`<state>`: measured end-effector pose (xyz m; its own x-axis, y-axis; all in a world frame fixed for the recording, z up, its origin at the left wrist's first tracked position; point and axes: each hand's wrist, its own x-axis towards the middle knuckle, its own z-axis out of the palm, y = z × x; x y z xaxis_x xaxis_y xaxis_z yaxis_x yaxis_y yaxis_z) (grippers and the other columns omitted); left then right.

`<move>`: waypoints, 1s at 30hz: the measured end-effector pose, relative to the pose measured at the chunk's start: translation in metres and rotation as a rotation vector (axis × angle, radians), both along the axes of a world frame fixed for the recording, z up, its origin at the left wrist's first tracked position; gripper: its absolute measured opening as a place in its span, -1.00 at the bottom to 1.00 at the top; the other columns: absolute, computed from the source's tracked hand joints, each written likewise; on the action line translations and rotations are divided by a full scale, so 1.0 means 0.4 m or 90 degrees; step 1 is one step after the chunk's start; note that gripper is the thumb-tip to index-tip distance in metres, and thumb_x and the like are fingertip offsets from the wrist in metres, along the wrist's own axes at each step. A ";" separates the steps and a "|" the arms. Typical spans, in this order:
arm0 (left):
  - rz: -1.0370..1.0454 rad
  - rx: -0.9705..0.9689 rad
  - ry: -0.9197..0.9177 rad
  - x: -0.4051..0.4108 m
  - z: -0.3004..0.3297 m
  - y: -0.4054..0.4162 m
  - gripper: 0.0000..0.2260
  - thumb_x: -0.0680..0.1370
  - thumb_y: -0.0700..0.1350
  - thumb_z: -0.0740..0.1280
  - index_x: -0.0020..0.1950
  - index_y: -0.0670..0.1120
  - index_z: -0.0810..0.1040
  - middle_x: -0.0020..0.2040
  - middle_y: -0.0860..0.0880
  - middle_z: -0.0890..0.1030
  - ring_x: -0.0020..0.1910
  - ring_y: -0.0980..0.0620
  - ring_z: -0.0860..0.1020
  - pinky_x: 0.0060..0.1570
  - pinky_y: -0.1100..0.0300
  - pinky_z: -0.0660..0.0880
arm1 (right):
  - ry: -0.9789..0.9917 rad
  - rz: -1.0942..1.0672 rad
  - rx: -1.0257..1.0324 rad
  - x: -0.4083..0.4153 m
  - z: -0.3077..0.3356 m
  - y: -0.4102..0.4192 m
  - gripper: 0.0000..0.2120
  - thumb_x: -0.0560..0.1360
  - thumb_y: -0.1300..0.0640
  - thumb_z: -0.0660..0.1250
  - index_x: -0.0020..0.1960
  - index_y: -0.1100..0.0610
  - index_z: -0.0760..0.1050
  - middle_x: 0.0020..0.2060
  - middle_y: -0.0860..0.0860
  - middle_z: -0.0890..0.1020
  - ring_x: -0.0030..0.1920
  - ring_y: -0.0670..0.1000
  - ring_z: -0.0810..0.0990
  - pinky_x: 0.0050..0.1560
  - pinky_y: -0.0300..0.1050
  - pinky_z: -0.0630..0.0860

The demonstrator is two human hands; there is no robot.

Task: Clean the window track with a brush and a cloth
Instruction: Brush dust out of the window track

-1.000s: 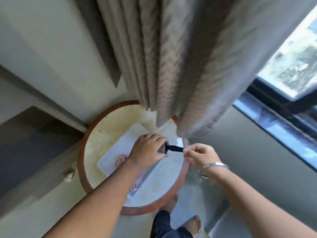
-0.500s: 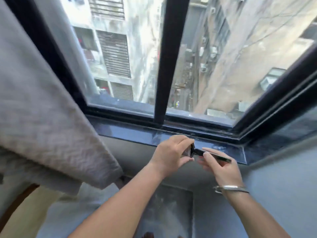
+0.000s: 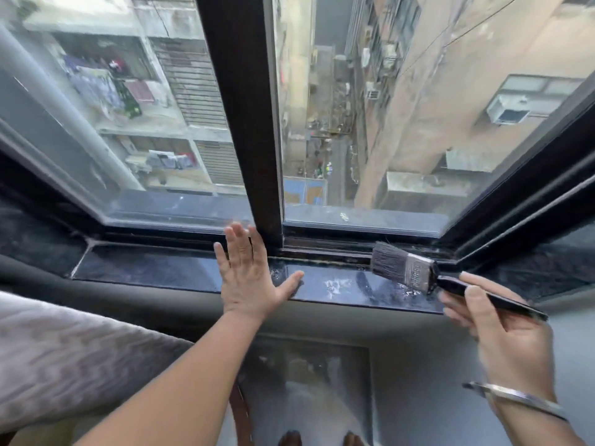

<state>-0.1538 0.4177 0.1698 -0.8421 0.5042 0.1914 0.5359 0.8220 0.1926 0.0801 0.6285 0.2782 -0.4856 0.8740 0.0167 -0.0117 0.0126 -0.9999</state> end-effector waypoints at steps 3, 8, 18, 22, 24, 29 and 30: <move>-0.002 -0.001 0.008 -0.004 -0.008 0.001 0.10 0.39 0.50 0.08 0.53 -0.18 -0.43 0.53 -0.19 -0.48 0.55 -0.19 -0.38 0.52 -0.23 -0.27 | 0.010 0.051 0.017 -0.072 -0.008 -0.043 -0.81 0.52 0.05 0.33 0.07 0.09 0.62 -0.08 0.09 0.73 -0.11 0.11 0.74 -0.09 -0.09 0.67; 0.000 0.006 0.002 -0.004 -0.005 0.004 0.08 0.40 0.43 0.11 0.54 -0.19 -0.42 0.52 -0.22 -0.48 0.55 -0.24 -0.36 0.51 -0.28 -0.16 | 0.013 0.109 0.037 -0.222 -0.035 -0.124 -0.83 0.52 0.00 0.39 0.06 0.03 0.64 -0.12 0.05 0.74 -0.13 0.09 0.73 -0.06 0.02 0.67; -0.020 0.012 -0.003 -0.012 -0.013 0.001 0.11 0.38 0.45 0.12 0.52 -0.19 -0.45 0.51 -0.22 -0.49 0.55 -0.26 -0.36 0.51 -0.33 -0.13 | -0.103 0.158 0.340 -0.334 -0.015 -0.149 -0.92 0.53 0.07 0.33 -0.02 0.03 0.58 -0.40 -0.19 0.58 -0.36 -0.24 0.58 -0.35 -0.43 0.41; -0.019 0.008 -0.003 -0.014 -0.013 0.001 0.11 0.37 0.45 0.11 0.53 -0.22 -0.41 0.52 -0.23 -0.48 0.55 -0.27 -0.35 0.50 -0.33 -0.12 | -0.146 0.134 0.414 -0.296 -0.002 -0.120 -0.88 0.52 0.08 0.34 0.00 0.08 0.61 -0.36 -0.07 0.66 -0.35 -0.13 0.63 -0.31 -0.22 0.52; -0.019 0.007 -0.003 -0.015 -0.013 0.001 0.11 0.37 0.45 0.11 0.53 -0.22 -0.41 0.52 -0.24 -0.47 0.55 -0.27 -0.35 0.50 -0.33 -0.10 | -0.168 0.104 0.450 -0.258 0.003 -0.090 -0.88 0.52 0.07 0.34 0.01 0.06 0.60 -0.34 -0.05 0.66 -0.34 -0.10 0.63 -0.27 -0.22 0.52; -0.022 0.009 -0.008 -0.017 -0.013 0.001 0.11 0.37 0.46 0.11 0.54 -0.22 -0.39 0.53 -0.24 -0.44 0.55 -0.28 -0.33 0.50 -0.33 -0.09 | -0.250 -0.031 0.460 -0.124 0.013 0.015 -0.81 0.54 -0.04 0.29 0.08 -0.02 0.58 -0.29 -0.09 0.65 -0.16 -0.18 0.63 -0.14 -0.48 0.43; -0.022 0.011 -0.009 -0.017 -0.014 0.001 0.11 0.37 0.47 0.11 0.54 -0.21 -0.39 0.53 -0.24 -0.44 0.55 -0.28 -0.33 0.50 -0.33 -0.09 | -0.253 -0.053 0.454 -0.101 0.020 0.024 -0.80 0.55 -0.07 0.27 0.10 -0.03 0.57 -0.28 -0.13 0.64 -0.16 -0.25 0.62 -0.13 -0.50 0.43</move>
<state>-0.1606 0.4182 0.1643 -0.8266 0.5302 0.1887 0.5615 0.7992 0.2145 0.0399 0.6382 0.2862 -0.5066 0.7518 0.4220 0.3709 0.6319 -0.6805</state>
